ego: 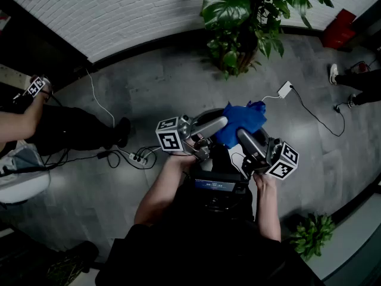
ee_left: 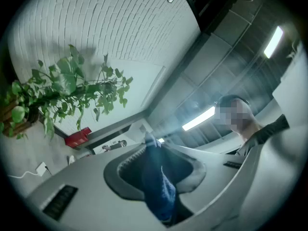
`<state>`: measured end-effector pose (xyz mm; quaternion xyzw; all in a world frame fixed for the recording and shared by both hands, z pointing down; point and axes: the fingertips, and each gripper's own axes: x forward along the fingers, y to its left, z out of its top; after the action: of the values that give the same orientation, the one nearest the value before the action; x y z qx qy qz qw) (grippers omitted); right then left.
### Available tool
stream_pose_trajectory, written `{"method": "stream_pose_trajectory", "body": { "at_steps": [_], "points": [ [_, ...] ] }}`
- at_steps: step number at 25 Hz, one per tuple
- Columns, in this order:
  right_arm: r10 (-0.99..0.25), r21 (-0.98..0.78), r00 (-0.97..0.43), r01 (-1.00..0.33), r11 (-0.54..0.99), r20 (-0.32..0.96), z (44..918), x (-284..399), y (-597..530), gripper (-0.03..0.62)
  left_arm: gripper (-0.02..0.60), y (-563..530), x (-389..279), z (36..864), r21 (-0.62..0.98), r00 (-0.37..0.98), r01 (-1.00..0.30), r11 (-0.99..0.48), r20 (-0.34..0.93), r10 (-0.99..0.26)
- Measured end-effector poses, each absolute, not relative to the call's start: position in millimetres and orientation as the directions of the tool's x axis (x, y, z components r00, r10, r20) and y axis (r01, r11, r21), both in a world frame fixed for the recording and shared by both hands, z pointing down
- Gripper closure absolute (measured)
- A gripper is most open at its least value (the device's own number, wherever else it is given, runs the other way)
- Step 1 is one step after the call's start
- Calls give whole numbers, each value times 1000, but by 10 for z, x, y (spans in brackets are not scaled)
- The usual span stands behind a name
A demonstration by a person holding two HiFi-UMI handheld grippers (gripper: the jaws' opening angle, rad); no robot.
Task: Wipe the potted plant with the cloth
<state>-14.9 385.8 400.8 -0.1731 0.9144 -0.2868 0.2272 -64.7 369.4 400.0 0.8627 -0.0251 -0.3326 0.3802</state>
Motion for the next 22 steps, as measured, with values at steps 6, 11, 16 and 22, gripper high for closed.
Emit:
{"method": "stream_pose_trajectory", "body": {
  "at_steps": [6, 11, 16, 22],
  "points": [
    [-486, -618, -828, -232, 751, -279, 4253, 316, 2858, 487, 423, 2847, -668, 4321, 731, 794, 2, -682, -416, -444],
    [-507, -561, -831, -314, 766, -229, 4221, 674, 1923, 487, 367, 2027, -625, 4308, 725, 794, -188, -663, -285, -536],
    [-532, -476, -832, -407, 779, -158, 4228, 1000, 1288, 487, 351, 1540, -684, 4388, 703, 731, -379, -603, -172, -660],
    [-591, -466, -794, -472, 748, -144, 4204, 1333, 1043, 487, 350, 1171, -734, 4392, 694, 688, -475, -542, -92, -720]
  ]
}}
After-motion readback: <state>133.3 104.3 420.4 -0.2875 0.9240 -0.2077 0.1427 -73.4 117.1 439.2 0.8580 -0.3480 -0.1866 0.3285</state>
